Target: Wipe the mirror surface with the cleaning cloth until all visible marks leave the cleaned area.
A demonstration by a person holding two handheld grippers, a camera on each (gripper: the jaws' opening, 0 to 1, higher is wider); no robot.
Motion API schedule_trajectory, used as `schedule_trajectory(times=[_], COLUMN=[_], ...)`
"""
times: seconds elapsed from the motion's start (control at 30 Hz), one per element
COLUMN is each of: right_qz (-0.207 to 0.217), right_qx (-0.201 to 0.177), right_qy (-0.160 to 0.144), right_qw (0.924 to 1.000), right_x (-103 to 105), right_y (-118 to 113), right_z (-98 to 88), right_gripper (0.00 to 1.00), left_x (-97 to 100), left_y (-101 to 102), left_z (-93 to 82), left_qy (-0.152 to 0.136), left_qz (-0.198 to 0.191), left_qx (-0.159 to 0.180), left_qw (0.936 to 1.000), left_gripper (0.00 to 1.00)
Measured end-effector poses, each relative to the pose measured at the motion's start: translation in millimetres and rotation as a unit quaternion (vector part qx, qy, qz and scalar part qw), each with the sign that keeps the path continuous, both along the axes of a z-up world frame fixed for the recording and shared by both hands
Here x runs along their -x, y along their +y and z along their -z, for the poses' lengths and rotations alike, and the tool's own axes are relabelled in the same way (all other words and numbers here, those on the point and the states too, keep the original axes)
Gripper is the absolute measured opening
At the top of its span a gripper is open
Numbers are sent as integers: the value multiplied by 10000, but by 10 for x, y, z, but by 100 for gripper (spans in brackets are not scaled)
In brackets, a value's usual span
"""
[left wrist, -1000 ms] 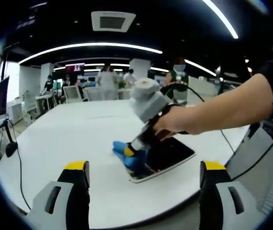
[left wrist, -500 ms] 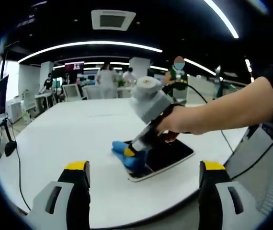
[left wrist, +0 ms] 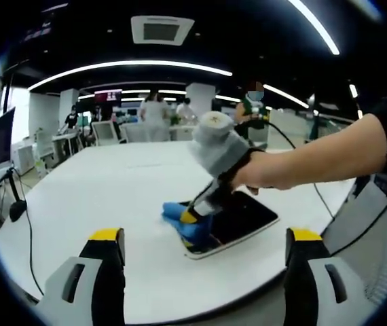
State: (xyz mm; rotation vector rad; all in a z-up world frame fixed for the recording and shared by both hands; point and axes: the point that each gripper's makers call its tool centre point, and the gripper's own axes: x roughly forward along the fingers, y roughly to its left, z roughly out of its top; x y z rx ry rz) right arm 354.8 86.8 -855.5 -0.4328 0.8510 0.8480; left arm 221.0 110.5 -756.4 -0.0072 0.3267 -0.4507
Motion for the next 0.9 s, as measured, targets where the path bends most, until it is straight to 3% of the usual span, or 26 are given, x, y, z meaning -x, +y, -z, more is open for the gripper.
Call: schedule_trajectory(times=[0.5, 0.9], right_qz=[27, 19], right_qx=[-205, -143], right_qy=[-29, 50], right_qw=[9998, 9999], right_x=[15, 13], right_y=[-113, -210], right_z=[-5, -6], right_gripper=[5, 4], left_x=[-8, 8], left_y=[21, -12], left_z=[6, 35], left_qy=[3, 135], left_qz=[-50, 10], left_qx=[-35, -44], left_qw=[10000, 9999], left_gripper=[99, 98])
